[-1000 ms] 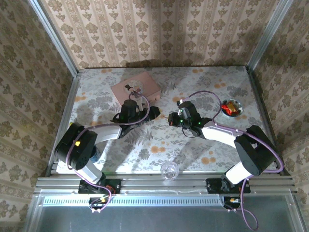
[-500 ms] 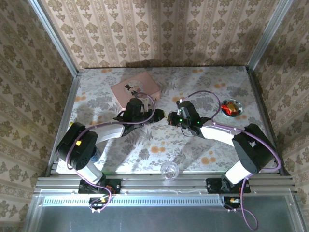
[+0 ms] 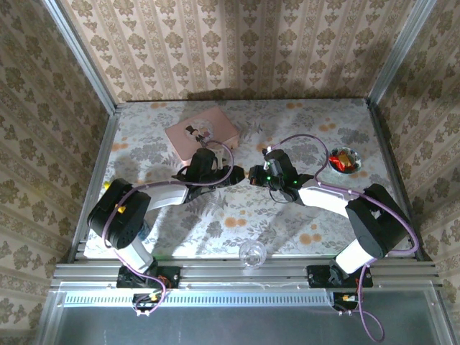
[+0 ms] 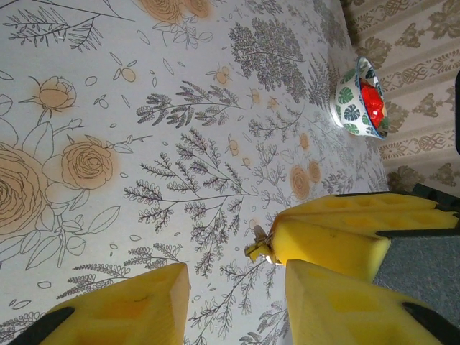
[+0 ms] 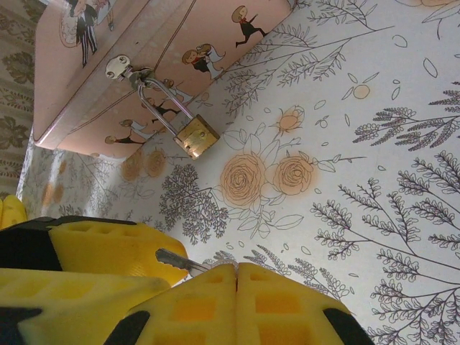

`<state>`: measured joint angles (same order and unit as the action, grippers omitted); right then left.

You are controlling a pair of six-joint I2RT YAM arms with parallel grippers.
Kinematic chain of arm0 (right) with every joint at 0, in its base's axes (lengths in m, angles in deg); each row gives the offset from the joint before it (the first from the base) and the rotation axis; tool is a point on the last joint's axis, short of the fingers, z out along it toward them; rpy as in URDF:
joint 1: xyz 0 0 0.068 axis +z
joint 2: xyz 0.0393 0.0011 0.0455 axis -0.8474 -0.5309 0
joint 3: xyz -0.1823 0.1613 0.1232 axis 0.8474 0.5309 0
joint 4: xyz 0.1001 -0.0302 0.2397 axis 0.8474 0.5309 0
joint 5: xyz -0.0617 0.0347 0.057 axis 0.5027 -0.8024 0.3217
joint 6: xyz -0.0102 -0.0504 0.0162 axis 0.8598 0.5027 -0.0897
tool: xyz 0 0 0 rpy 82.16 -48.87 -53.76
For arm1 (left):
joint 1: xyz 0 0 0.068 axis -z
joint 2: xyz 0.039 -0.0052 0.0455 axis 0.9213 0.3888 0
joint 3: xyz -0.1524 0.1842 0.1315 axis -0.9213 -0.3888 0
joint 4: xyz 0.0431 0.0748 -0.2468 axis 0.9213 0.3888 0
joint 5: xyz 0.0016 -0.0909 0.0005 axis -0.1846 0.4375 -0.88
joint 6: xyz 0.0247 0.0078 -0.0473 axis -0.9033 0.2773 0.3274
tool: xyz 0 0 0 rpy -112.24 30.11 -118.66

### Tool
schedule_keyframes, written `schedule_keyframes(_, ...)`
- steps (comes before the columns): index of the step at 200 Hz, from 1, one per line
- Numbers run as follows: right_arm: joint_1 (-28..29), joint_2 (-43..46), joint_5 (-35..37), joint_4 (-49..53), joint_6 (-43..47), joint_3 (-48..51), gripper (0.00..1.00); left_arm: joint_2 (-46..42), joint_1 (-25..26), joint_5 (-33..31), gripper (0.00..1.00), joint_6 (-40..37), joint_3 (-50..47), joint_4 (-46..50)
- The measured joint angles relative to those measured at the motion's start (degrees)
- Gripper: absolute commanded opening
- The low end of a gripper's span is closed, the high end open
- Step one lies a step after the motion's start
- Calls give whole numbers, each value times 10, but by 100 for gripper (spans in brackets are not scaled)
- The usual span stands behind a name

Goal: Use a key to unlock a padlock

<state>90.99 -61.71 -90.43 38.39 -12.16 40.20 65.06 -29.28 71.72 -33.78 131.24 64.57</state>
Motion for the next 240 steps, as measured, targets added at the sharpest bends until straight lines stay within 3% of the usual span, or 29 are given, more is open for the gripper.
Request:
schedule_keyframes(138, 2, 0, -3, -5, -4, 0, 0, 10, -4, 0, 36, 23, 4, -37)
schedule_keyframes(197, 2, 0, -4, -9, -11, 0, 0, 11, -5, 1, 22, 36, 4, -48)
schedule_keyframes(224, 4, 0, -5, -10, -11, 0, 0, 17, -7, 1, 0, 41, 4, -51)
schedule_keyframes(240, 6, 0, -5, -8, -11, 0, 0, 17, -8, 7, 0, 44, 5, -59)
